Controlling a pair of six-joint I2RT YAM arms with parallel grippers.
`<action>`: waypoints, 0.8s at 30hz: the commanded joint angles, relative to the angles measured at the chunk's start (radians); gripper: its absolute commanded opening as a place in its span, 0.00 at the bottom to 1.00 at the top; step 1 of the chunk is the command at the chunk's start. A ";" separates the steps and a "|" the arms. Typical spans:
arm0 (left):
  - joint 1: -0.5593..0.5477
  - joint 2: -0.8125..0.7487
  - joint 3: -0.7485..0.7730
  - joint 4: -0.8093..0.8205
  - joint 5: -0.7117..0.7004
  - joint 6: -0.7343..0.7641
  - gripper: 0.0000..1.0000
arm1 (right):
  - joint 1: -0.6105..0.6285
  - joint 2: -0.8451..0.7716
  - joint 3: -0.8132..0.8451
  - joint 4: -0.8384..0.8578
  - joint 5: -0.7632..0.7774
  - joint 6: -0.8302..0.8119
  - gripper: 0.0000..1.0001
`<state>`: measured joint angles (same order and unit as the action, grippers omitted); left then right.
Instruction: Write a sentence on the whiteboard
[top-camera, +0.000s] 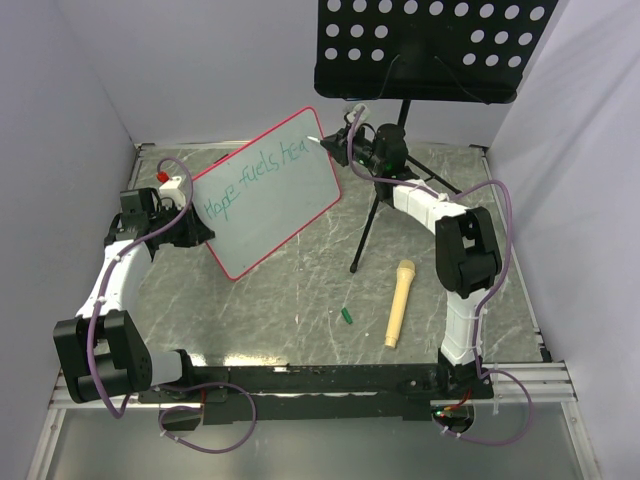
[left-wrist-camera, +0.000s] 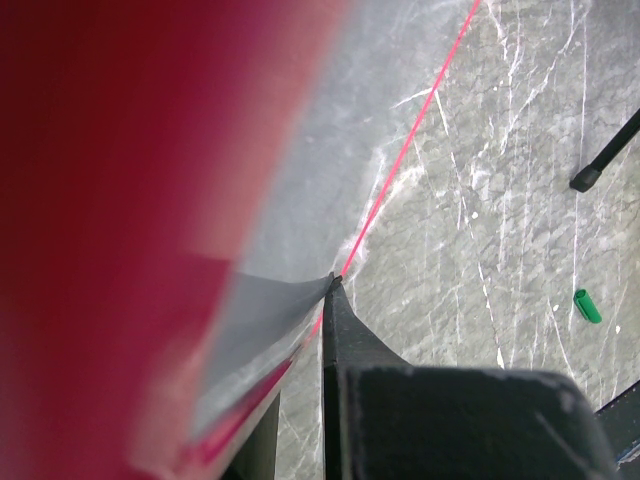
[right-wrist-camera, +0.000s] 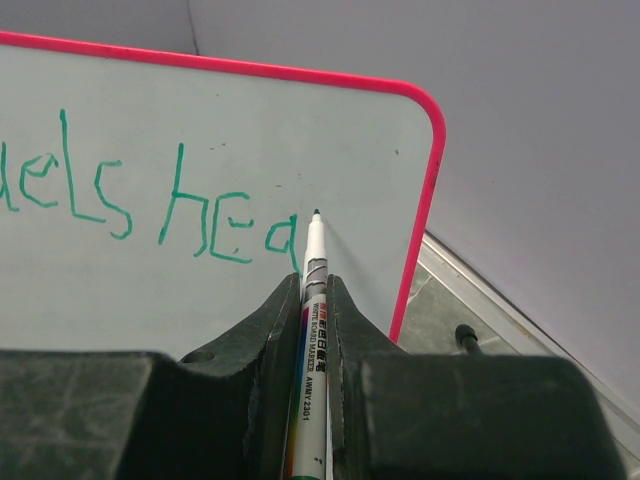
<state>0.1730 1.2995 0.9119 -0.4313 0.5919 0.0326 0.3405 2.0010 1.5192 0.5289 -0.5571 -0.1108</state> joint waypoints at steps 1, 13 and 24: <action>-0.012 0.066 -0.074 -0.164 -0.411 0.217 0.01 | 0.005 0.028 0.035 0.010 0.002 -0.018 0.00; -0.013 0.069 -0.073 -0.162 -0.412 0.216 0.01 | 0.006 0.050 0.049 -0.015 -0.001 -0.030 0.00; -0.013 0.072 -0.068 -0.165 -0.414 0.214 0.01 | 0.008 0.024 -0.001 0.000 -0.006 -0.041 0.00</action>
<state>0.1734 1.3003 0.9119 -0.4313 0.5861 0.0231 0.3405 2.0281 1.5204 0.5056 -0.5610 -0.1284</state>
